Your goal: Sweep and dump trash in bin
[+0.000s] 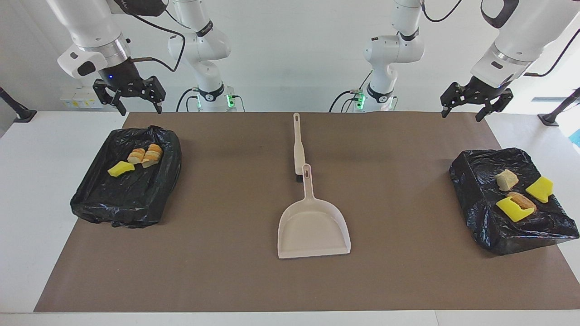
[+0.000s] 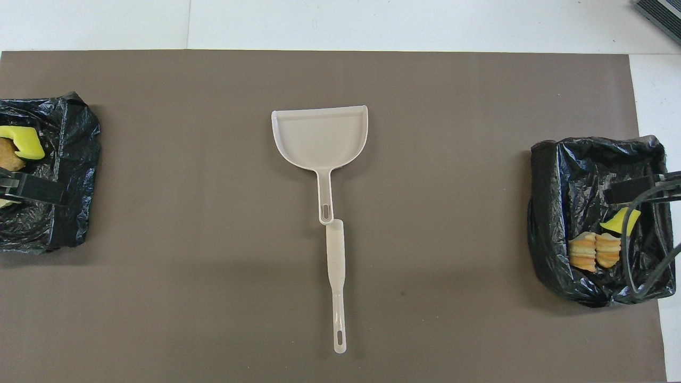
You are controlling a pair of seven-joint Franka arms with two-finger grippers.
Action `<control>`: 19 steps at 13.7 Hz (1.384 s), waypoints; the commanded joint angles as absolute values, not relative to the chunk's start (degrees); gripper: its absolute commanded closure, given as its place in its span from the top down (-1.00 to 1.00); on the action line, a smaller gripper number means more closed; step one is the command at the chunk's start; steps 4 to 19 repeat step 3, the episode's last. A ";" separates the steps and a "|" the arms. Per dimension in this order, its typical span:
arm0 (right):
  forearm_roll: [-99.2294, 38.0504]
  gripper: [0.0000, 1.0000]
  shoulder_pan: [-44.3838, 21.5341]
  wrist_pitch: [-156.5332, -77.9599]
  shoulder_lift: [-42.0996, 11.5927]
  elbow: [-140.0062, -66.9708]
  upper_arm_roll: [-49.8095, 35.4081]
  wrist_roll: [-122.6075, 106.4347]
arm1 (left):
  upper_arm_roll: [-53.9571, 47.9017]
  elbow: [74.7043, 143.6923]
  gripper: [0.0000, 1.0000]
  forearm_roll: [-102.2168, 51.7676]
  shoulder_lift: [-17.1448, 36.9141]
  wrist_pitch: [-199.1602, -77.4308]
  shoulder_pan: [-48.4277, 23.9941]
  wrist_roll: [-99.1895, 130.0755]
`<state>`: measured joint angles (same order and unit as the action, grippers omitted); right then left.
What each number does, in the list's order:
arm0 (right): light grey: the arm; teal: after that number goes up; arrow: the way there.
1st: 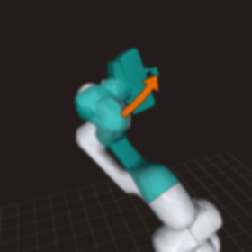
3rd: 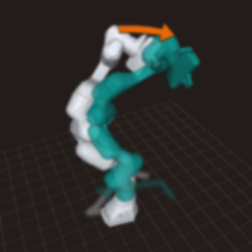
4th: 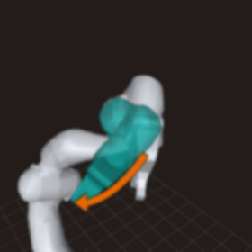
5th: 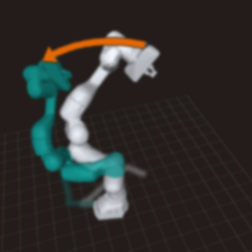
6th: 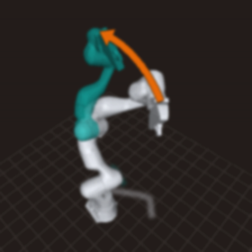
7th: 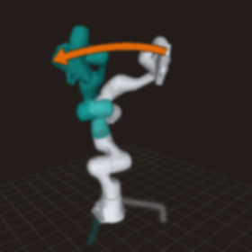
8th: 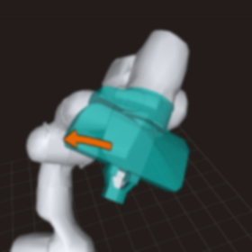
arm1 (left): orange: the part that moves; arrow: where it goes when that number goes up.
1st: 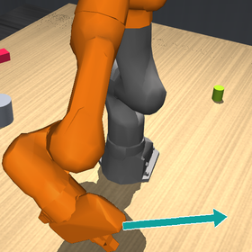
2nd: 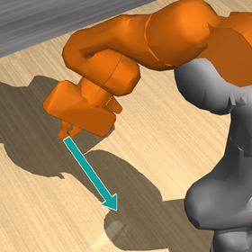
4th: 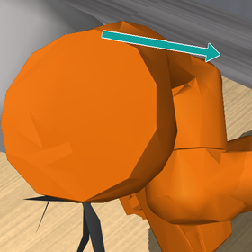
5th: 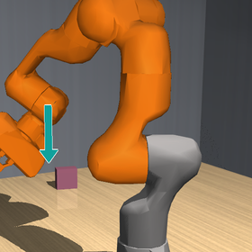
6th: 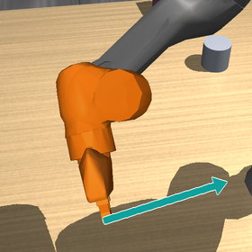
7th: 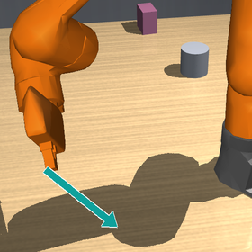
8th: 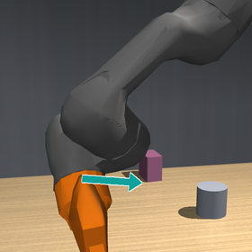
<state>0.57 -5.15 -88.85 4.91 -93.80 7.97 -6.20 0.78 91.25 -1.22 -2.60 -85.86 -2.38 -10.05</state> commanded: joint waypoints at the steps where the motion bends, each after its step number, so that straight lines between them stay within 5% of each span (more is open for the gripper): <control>1: -0.53 1.00 -4.92 -88.33 5.71 -94.22 7.91 -7.56 | 0.62 89.82 1.00 -1.14 -1.85 -84.20 -2.20 -9.40; 19: -0.44 1.00 -4.92 -88.33 5.71 -94.13 7.91 -7.56 | 0.62 89.74 1.00 -1.05 -1.85 -84.02 -2.11 -9.49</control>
